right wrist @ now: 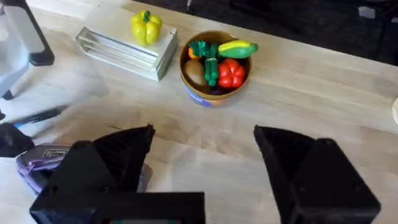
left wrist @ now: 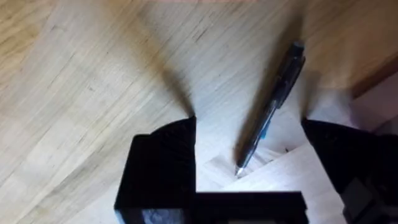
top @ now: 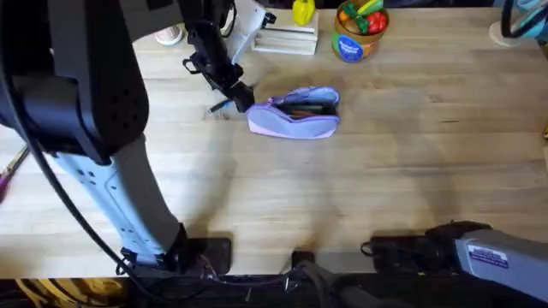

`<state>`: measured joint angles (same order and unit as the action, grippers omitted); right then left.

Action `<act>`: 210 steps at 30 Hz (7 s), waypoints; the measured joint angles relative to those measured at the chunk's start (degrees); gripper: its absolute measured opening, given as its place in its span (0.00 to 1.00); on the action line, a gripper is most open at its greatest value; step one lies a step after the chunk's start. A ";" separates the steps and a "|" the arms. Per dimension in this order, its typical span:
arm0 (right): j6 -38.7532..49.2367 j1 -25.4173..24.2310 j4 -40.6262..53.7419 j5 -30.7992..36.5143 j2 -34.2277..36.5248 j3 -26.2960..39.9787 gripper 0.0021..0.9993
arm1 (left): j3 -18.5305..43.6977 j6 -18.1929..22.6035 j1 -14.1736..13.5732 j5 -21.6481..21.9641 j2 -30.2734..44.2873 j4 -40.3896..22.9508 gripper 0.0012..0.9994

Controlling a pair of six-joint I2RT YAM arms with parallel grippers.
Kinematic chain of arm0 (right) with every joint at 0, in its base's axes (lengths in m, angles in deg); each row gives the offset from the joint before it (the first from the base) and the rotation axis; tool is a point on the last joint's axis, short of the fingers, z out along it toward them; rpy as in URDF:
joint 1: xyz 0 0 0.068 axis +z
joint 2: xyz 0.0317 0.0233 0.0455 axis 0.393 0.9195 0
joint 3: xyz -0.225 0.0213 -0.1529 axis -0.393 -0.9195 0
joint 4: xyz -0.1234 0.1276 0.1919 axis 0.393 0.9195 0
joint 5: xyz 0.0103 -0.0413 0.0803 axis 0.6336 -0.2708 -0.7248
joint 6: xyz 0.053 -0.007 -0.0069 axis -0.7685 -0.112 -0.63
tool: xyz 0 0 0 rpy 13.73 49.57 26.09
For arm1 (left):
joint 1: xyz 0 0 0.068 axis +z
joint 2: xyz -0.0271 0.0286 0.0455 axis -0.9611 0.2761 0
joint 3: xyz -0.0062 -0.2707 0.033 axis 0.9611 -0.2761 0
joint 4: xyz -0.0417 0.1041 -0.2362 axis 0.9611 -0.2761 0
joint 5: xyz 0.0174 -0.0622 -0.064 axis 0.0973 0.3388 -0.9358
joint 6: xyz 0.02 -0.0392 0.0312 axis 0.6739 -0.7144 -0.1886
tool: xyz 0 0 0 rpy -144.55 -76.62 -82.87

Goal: Unzip the bag, pick up the pens from the table one at a time and place them inside, then zip the bag closed.

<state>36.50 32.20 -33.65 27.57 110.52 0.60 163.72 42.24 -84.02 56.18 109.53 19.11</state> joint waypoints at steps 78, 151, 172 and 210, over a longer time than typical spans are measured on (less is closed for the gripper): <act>0.39 -0.13 8.79 1.52 -9.33 -0.85 1.00 | -0.04 2.18 0.89 -33.67 -26.11 -0.39 0.04; -23.78 -0.35 -6.25 -8.56 -19.04 -21.45 1.00 | 0.02 17.29 -3.44 -12.42 -19.55 -9.63 0.99; -22.38 13.53 -7.61 -20.95 7.48 -12.86 1.00 | -5.63 50.89 15.07 -32.38 -18.60 -22.47 0.99; -13.54 23.93 -6.64 -31.66 29.22 -2.84 0.91 | -13.53 65.77 17.38 -36.45 -14.21 -15.58 0.99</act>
<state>22.96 56.13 -40.30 -4.09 139.74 -2.24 150.20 108.01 -66.64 19.73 95.32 3.52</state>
